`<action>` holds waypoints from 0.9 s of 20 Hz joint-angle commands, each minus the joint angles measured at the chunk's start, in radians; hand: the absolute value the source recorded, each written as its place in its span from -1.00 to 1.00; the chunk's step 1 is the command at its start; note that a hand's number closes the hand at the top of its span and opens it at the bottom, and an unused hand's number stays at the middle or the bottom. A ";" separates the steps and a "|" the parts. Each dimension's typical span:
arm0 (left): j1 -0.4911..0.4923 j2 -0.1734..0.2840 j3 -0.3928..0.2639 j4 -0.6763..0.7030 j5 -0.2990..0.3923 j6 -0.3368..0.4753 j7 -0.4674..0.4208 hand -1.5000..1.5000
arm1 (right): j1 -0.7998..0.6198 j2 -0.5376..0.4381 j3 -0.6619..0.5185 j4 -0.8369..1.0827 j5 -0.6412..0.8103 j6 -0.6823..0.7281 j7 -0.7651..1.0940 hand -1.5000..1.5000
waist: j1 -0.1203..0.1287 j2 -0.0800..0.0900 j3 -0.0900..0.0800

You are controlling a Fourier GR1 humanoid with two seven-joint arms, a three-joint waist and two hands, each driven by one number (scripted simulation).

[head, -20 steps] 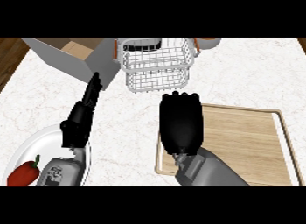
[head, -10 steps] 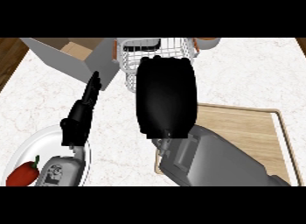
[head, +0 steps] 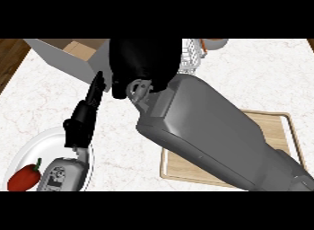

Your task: Pick the cupcake from the tray and place it in the tiered basket

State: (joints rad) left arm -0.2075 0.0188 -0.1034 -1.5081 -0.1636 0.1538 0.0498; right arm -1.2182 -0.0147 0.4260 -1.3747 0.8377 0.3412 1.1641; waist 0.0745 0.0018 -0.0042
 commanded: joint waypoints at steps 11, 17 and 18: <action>0.041 0.005 0.005 -0.043 -0.014 0.017 -0.006 0.00 | -0.260 0.014 -0.060 0.528 0.022 -0.184 0.019 1.00 | -0.027 0.006 0.002; 0.058 -0.018 -0.027 -0.077 -0.051 0.064 0.032 0.00 | -0.239 0.014 -0.125 0.668 0.052 -0.243 -0.121 1.00 | -0.047 0.004 0.003; 0.042 0.005 0.006 -0.075 -0.009 0.018 0.033 0.00 | -0.217 0.014 -0.158 0.620 0.006 -0.316 -0.014 1.00 | -0.036 0.005 0.003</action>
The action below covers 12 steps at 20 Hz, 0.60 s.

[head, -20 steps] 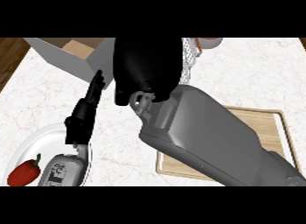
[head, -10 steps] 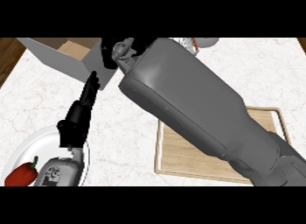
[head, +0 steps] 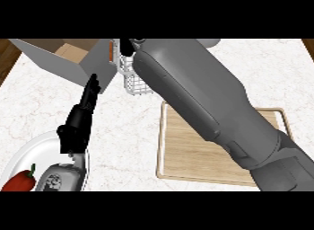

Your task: Pick the cupcake from the tray and place it in the tiered basket

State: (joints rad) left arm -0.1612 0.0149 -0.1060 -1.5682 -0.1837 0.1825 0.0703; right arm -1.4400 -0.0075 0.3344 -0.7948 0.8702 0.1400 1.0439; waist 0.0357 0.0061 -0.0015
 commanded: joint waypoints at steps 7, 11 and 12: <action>0.023 0.012 0.012 0.021 0.015 -0.020 -0.053 0.00 | 0.051 0.007 -0.147 0.063 -0.109 -0.335 -0.014 -1.00 | -0.003 0.002 0.000; -0.005 0.018 0.025 -0.043 0.033 -0.028 0.036 0.00 | 0.070 0.007 -0.181 0.027 -0.098 -0.486 -0.007 -1.00 | -0.006 -0.004 0.002; 0.006 -0.011 0.002 0.045 -0.001 0.000 -0.048 0.00 | 0.032 0.007 -0.205 0.016 -0.093 -0.527 0.003 -1.00 | -0.013 0.001 0.001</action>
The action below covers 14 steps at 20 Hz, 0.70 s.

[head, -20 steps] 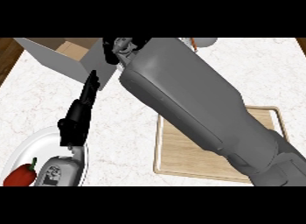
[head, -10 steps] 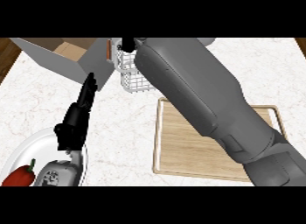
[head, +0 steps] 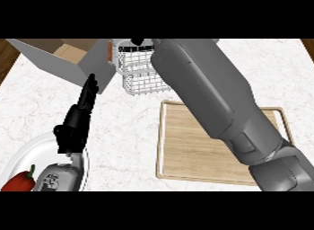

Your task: Pick the cupcake from the tray and place it in the tiered basket

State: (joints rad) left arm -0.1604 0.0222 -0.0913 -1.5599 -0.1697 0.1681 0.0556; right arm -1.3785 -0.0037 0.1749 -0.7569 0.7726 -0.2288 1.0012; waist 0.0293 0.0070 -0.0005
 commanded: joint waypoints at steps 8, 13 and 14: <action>0.064 0.002 0.034 0.016 0.012 0.016 -0.044 0.00 | 0.172 -0.094 -0.146 -0.261 0.043 -0.220 0.120 -1.00 | -0.070 -0.025 0.002; 0.055 0.044 0.086 -0.017 0.038 0.004 0.000 0.00 | 0.374 -0.104 -0.179 -0.550 0.004 -0.170 0.126 -1.00 | -0.106 -0.039 0.003; 0.073 0.026 0.063 -0.017 0.008 0.030 -0.022 0.00 | 0.463 -0.111 -0.170 -0.610 -0.002 -0.170 0.087 -1.00 | -0.110 -0.036 0.004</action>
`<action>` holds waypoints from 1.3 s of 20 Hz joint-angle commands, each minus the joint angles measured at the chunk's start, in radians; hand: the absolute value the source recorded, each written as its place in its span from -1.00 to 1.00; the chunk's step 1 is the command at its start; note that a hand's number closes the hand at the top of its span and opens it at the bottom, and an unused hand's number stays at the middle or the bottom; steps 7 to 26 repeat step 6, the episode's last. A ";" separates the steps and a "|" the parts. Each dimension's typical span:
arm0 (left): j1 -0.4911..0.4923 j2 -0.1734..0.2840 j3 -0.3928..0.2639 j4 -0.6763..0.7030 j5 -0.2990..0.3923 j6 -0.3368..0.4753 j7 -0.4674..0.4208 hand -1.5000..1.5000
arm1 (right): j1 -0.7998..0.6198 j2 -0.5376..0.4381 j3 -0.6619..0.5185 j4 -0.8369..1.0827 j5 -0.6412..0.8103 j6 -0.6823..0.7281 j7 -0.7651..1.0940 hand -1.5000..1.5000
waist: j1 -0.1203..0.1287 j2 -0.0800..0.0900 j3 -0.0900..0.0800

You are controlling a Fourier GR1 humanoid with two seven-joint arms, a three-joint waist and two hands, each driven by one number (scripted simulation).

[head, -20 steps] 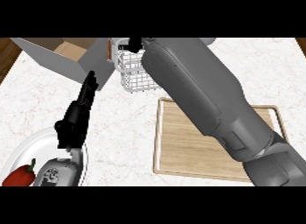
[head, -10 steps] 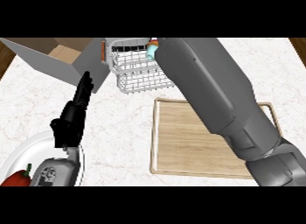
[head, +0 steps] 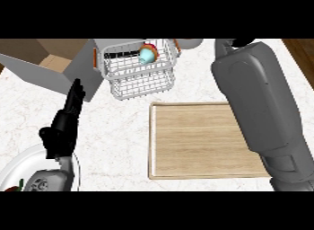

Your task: Pick the cupcake from the tray and place it in the tiered basket

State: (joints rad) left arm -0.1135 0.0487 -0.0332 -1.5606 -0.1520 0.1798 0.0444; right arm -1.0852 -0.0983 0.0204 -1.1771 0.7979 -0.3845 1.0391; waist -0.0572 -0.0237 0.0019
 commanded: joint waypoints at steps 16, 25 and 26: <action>0.000 0.012 0.017 -0.019 0.000 0.006 0.030 0.00 | 0.491 -0.095 -0.025 -0.605 -0.148 0.112 0.015 -1.00 | -0.038 -0.004 0.001; 0.000 0.012 0.017 -0.019 0.000 0.006 0.030 0.00 | 0.491 -0.095 -0.025 -0.605 -0.148 0.112 0.015 -1.00 | -0.038 -0.004 0.001; 0.000 0.012 0.017 -0.019 0.000 0.006 0.030 0.00 | 0.491 -0.095 -0.025 -0.605 -0.148 0.112 0.015 -1.00 | -0.038 -0.004 0.001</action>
